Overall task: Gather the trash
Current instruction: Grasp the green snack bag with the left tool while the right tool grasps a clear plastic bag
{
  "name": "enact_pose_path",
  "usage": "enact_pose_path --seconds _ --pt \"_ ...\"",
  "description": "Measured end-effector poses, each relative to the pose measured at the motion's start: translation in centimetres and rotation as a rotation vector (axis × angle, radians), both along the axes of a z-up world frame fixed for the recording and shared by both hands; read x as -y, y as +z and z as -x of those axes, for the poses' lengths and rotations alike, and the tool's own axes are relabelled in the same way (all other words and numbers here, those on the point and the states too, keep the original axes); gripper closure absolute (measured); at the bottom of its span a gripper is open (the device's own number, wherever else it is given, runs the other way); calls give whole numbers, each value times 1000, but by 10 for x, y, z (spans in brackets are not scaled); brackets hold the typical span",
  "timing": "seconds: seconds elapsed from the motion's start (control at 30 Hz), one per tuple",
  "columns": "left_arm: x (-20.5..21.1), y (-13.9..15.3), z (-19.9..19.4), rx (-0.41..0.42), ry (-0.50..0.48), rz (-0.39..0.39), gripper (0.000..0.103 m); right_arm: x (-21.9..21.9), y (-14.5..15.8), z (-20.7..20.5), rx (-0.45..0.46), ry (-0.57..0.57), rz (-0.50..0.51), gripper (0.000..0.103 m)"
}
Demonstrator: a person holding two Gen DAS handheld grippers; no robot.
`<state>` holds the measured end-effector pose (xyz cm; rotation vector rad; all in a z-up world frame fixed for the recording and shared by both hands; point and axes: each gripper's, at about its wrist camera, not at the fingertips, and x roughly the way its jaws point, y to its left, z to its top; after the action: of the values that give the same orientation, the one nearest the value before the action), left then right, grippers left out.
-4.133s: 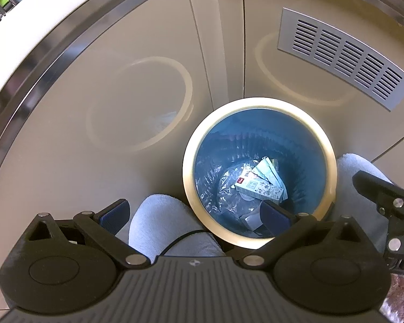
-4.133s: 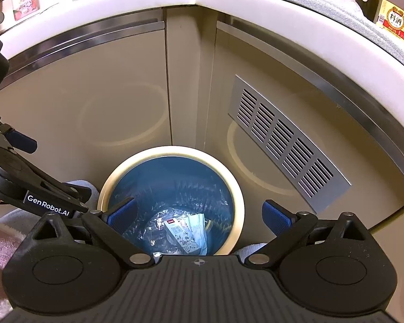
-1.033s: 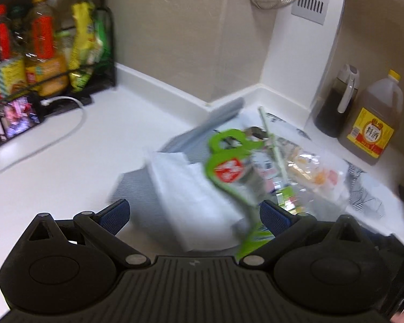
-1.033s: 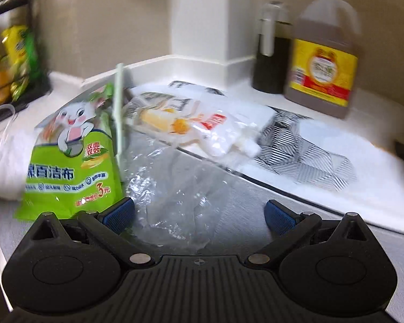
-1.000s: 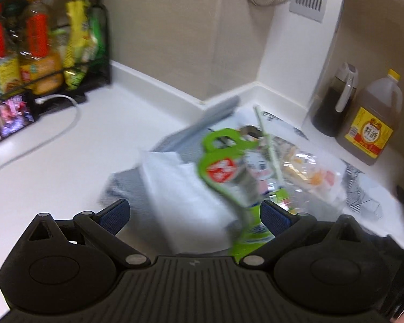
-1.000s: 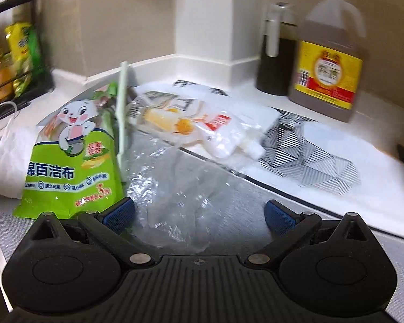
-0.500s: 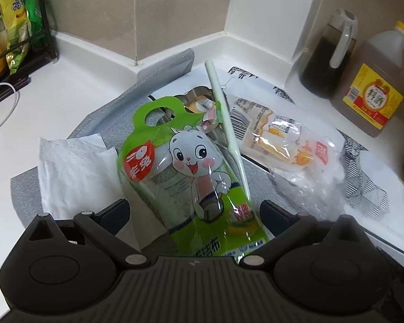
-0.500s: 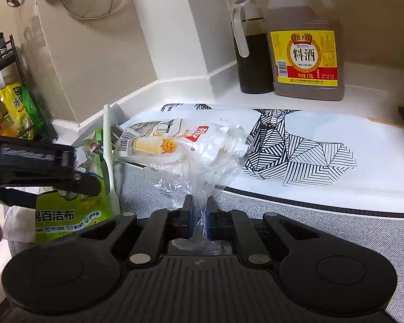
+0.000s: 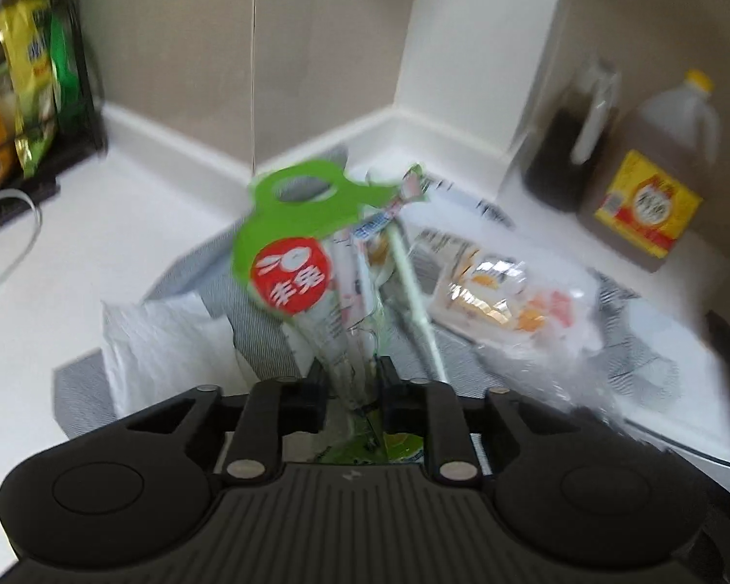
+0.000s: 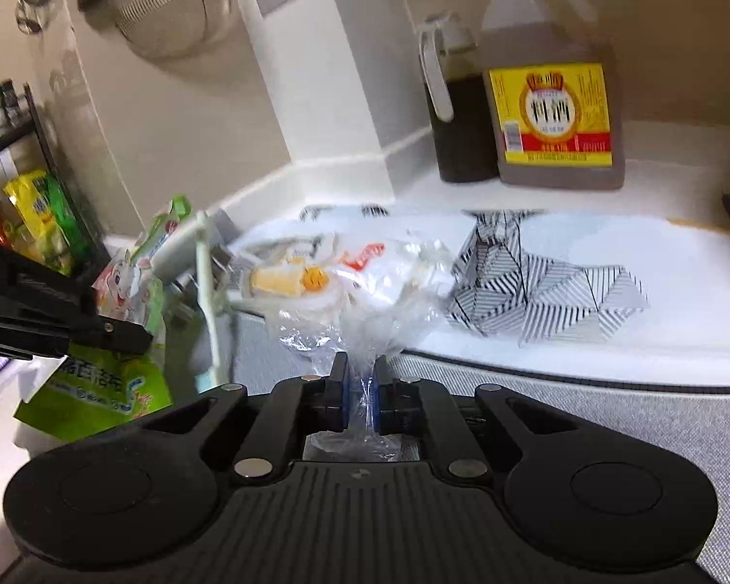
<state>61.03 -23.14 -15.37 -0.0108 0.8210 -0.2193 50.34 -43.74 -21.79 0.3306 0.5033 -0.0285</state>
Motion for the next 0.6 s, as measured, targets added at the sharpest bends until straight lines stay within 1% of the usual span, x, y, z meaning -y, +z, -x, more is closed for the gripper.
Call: enact_pose_path --seconds 0.1,0.17,0.3,0.43,0.5,0.53,0.6 --pt "-8 21 17 63 -16 35 82 -1 7 9 88 10 -17 94" --pt "-9 35 25 103 -27 53 82 0 13 16 165 6 -28 94" --pt "-7 56 36 149 -50 69 82 1 25 35 346 -11 -22 94" --pt "-8 71 48 185 -62 84 82 8 34 56 538 -47 -40 94" --pt "-10 77 57 207 -70 90 82 10 36 63 586 -76 -32 94" --pt "-10 79 62 216 -73 90 82 11 37 64 592 -81 -32 94" --pt "-12 82 73 235 -82 88 82 14 36 59 568 -74 -42 94"
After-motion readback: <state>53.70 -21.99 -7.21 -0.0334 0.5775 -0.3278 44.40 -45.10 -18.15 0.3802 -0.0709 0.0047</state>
